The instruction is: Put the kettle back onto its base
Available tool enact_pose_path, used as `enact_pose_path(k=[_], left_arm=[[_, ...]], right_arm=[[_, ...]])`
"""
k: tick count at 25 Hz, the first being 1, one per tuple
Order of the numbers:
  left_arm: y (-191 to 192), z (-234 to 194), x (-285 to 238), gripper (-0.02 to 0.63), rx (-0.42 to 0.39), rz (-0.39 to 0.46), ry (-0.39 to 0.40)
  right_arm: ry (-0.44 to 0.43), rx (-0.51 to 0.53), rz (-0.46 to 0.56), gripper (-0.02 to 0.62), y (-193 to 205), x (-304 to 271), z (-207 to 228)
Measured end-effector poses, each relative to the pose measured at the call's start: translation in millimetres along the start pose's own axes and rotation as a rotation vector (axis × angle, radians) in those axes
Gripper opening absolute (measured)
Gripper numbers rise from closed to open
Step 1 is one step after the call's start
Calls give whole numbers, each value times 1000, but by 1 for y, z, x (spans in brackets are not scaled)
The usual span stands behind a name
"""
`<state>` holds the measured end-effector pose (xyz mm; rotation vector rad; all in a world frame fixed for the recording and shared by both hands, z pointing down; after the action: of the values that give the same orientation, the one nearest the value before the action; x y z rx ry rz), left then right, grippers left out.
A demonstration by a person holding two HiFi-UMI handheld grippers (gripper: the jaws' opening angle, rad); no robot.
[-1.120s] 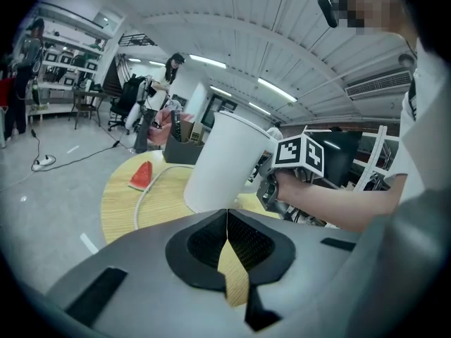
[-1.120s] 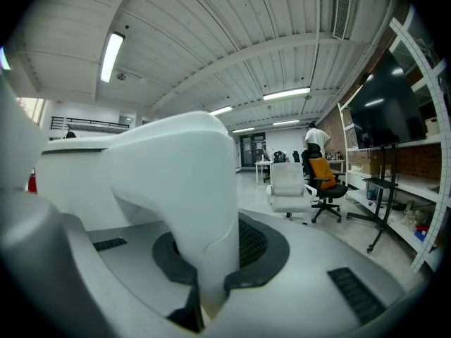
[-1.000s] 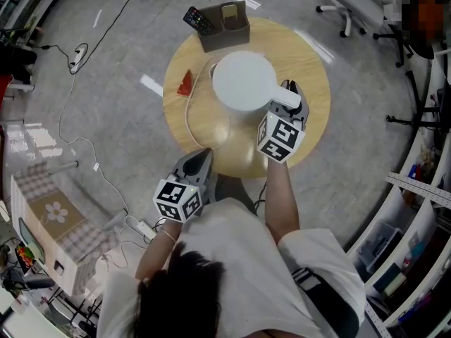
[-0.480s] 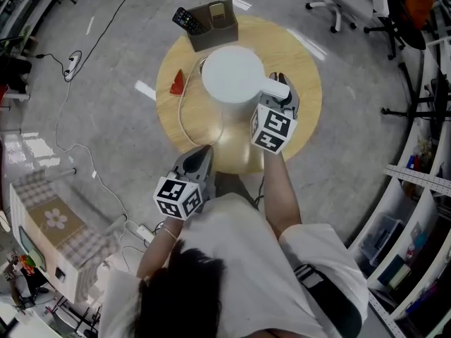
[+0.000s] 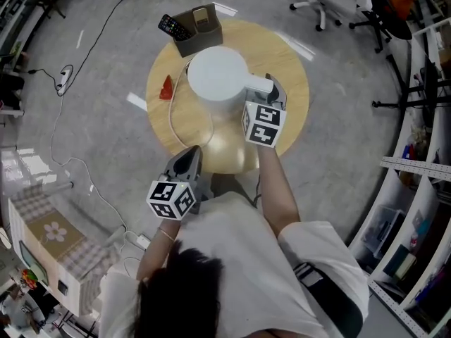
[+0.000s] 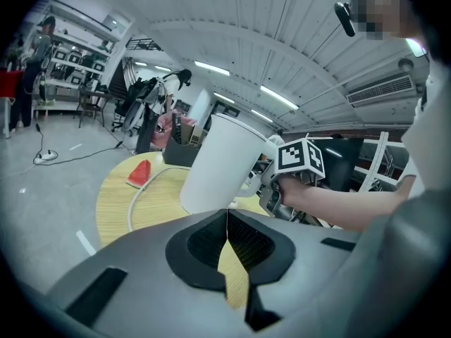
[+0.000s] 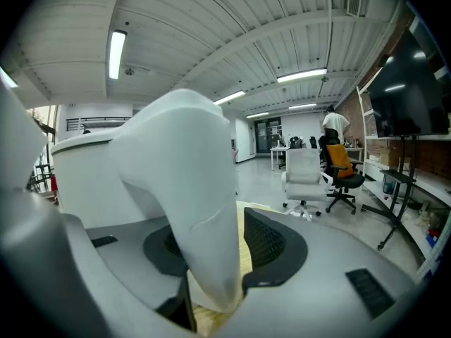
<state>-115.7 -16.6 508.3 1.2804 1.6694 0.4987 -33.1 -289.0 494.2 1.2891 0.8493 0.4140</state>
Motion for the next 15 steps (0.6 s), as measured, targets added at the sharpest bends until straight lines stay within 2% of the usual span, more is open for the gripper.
enact_pose_path(k=[5,10,15], left_arm=[[1,0,-3,26,15,10,14],[-3,1,-5,26,-3,13,-16],[-7,-1,-5,26,-13,20,-5]], right_arm=[[-26,3,-16,229,0,9,5],[-50,7,-42,238,5,23,8],[-47,22,-34,245,6,38,11]])
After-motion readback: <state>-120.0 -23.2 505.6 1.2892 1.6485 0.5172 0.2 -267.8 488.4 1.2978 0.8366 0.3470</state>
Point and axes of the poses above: the fingertips, and each gripper's own axes: x backward along the fingers, z to its right, y out of its underside, the point moved 8 cm from there along x, backward along the fingers, and after that the axes turned 1 degree about z, right-handed, at the moved point
